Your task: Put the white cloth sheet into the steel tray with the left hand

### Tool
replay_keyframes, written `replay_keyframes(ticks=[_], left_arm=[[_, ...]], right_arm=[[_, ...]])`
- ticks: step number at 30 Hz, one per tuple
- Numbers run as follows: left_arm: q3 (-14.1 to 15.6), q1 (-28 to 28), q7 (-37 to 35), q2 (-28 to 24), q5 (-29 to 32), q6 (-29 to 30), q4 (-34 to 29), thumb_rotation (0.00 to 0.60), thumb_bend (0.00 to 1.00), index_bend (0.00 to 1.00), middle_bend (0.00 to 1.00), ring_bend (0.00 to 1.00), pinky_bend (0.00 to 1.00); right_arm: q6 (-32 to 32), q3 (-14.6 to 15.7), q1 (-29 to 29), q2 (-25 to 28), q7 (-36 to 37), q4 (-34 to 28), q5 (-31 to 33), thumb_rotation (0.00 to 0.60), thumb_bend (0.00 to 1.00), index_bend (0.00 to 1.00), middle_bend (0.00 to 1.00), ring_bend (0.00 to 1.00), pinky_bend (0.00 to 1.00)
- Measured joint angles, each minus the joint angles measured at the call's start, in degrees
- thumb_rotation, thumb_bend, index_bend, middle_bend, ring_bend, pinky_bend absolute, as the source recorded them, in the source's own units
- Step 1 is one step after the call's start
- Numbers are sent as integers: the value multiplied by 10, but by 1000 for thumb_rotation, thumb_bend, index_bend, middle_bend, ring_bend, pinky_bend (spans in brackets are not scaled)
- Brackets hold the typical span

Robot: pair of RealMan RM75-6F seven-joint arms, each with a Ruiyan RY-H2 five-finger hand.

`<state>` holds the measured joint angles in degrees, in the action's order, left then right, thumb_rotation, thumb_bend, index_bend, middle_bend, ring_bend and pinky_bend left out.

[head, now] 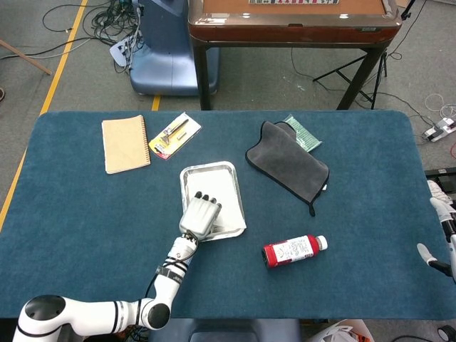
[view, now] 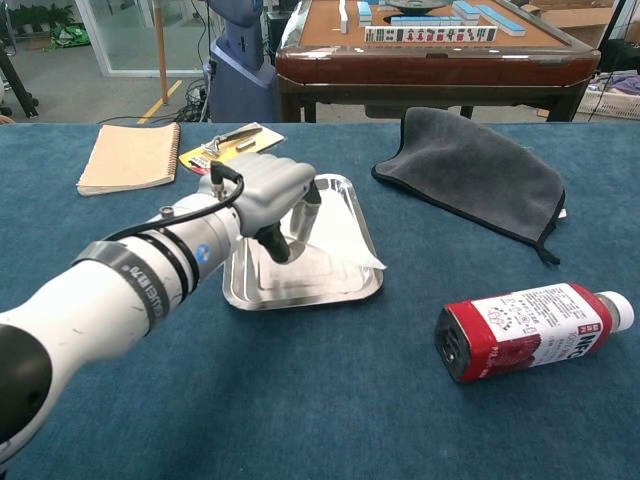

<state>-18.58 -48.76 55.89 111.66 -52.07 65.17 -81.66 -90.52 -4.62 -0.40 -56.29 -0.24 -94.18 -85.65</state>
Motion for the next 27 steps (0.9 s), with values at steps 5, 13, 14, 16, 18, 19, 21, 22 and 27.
replay_keyframes(ticks=[5,13,14,16,18,19,21,22,27], left_arm=[[-5,-13,14,9,26,7,15,600,370,706,461,358,263],[-4,-24,39,13,52,25,16,600,371,707,461,357,263],[-4,-25,41,13,56,25,14,600,371,705,461,357,263],[-4,-28,41,12,63,24,8,600,362,685,460,355,263],[-3,-30,38,11,64,24,2,600,358,644,461,352,263],[-2,-31,35,10,63,24,1,600,358,620,461,350,263],[0,-32,29,9,60,25,-1,600,356,567,460,348,263],[0,-34,26,9,59,26,-1,600,350,548,460,348,263],[4,-40,19,11,53,28,5,600,283,414,424,341,263]], right_arm=[[0,0,0,-1,4,4,-1,600,245,113,181,75,174],[2,0,1,-2,7,8,-2,600,245,113,182,75,174],[1,0,1,-3,8,8,-2,600,245,113,181,75,174],[1,0,0,-3,9,8,-2,600,245,113,181,75,174],[0,0,-1,-3,9,9,-3,600,245,113,182,75,174],[-1,0,-1,-3,9,9,-3,600,245,113,181,75,174],[-3,1,-3,-3,10,9,-2,600,245,113,181,75,174],[-3,1,-3,-3,11,9,-2,600,245,113,181,76,174],[-7,1,-7,-3,14,11,-3,600,245,113,181,75,174]])
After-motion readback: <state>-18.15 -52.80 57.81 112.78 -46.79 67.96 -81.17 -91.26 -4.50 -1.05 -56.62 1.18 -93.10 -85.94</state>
